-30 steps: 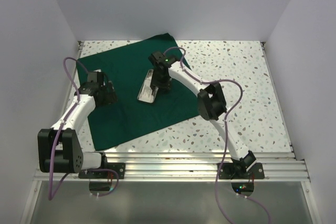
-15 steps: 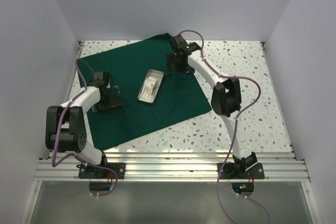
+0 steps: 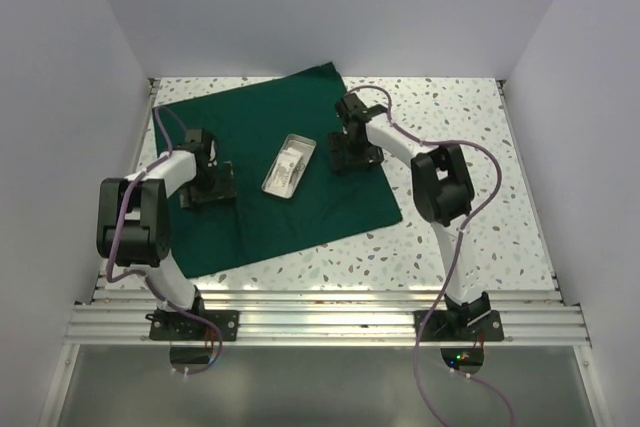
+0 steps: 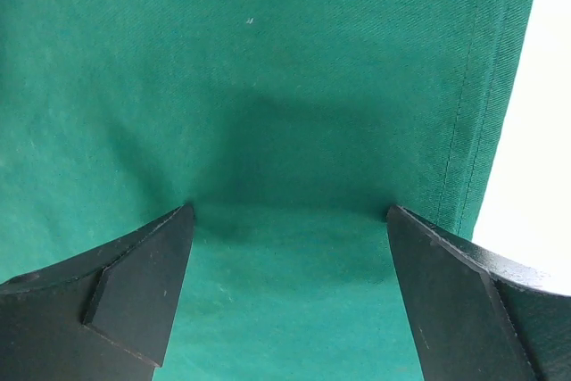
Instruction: Prepare the surgical pack
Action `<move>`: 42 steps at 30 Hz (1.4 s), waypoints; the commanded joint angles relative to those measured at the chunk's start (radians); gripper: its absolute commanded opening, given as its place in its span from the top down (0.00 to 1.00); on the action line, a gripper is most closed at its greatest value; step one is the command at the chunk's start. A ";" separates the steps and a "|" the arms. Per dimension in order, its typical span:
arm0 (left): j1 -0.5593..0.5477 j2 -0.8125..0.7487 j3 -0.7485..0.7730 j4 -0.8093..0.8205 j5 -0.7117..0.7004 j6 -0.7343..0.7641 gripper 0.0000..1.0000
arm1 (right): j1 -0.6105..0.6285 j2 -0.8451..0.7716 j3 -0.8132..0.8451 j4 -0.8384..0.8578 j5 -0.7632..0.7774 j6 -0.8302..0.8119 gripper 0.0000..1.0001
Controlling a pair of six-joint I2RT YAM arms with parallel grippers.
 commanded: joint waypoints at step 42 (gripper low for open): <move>-0.078 -0.614 0.097 -0.364 -0.188 -0.298 0.03 | 0.096 -0.478 -0.527 0.205 -0.187 0.137 0.50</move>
